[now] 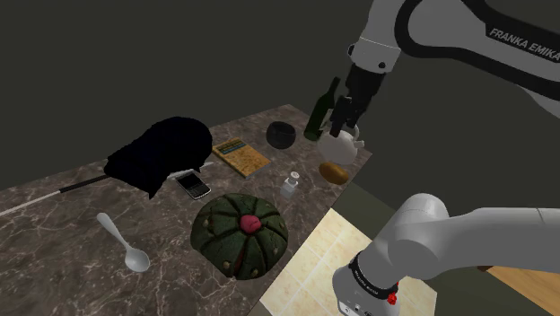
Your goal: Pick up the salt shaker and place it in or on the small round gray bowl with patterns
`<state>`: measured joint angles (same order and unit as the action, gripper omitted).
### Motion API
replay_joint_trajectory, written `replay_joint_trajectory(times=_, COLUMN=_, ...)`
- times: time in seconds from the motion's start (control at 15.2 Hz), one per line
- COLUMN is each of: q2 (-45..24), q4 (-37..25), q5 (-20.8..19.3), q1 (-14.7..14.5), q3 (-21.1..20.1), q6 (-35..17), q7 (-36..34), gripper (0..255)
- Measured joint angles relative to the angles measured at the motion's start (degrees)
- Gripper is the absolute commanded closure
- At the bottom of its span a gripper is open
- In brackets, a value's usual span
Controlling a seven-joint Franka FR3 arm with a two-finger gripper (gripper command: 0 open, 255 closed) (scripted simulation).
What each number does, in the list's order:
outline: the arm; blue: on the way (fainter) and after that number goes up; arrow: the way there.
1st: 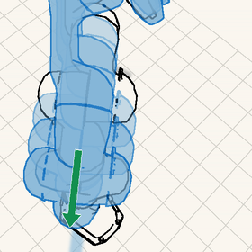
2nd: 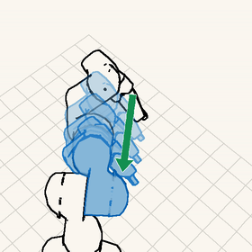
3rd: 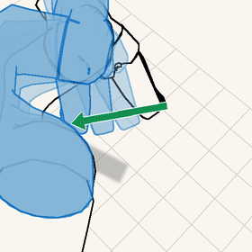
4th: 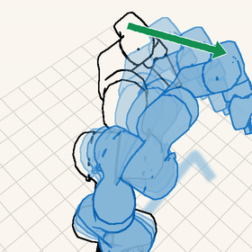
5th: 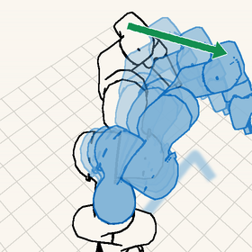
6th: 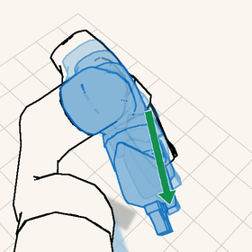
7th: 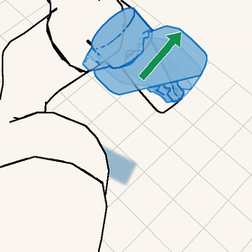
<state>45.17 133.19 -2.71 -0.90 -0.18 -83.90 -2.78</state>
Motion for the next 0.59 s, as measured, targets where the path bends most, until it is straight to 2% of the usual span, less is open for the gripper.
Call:
replay_joint_trajectory(times=0.2, q2=0.2, q4=2.2, q5=-0.3, q1=-0.1, q3=0.0, q6=-2.2, q7=0.2, gripper=0)
replay_joint_trajectory(times=0.59, q2=-1.0, q4=12.6, q5=-1.5, q1=-0.7, q3=-0.4, q6=-15.2, q7=0.5, gripper=0)
